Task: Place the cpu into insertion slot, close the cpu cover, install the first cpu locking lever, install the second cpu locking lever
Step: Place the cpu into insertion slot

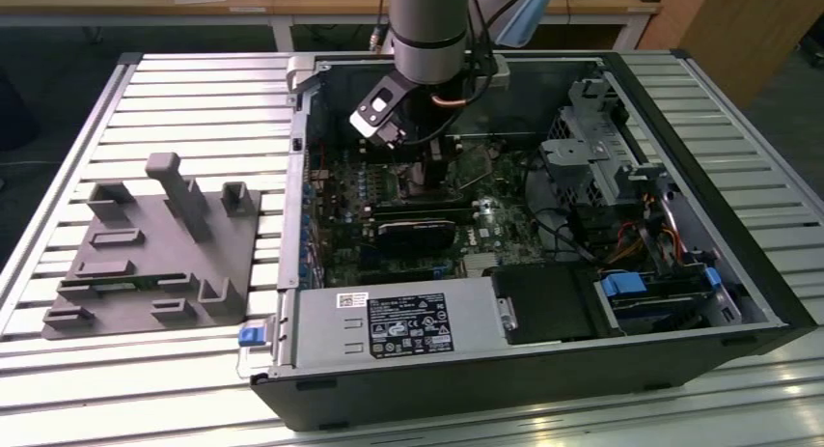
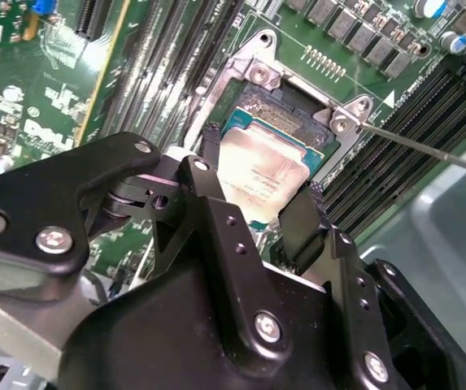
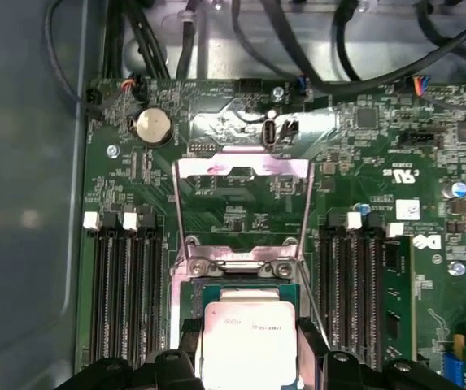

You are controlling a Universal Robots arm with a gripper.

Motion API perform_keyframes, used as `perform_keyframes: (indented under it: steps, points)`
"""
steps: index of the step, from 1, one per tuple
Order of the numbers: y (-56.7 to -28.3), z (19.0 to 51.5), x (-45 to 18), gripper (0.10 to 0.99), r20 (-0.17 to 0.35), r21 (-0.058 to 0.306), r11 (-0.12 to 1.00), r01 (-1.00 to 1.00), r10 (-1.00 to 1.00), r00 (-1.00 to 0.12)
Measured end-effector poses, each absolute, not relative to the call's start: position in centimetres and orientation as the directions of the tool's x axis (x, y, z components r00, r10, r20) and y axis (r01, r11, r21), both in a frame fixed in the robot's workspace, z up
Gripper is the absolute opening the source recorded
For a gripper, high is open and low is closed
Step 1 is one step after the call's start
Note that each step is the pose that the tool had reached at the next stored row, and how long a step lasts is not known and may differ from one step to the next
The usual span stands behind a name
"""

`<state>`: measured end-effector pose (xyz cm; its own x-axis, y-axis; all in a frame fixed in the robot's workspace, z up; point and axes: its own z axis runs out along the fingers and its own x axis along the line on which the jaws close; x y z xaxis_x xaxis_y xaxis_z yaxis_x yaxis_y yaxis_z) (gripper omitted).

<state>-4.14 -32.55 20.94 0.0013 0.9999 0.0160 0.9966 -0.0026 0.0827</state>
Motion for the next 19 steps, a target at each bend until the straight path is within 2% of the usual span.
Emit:
perform_keyframes:
  steps: [19]
  points:
    - [-32.0,19.5,-4.5,0.541,0.016,0.083,-0.002,0.997,1.0,0.001]
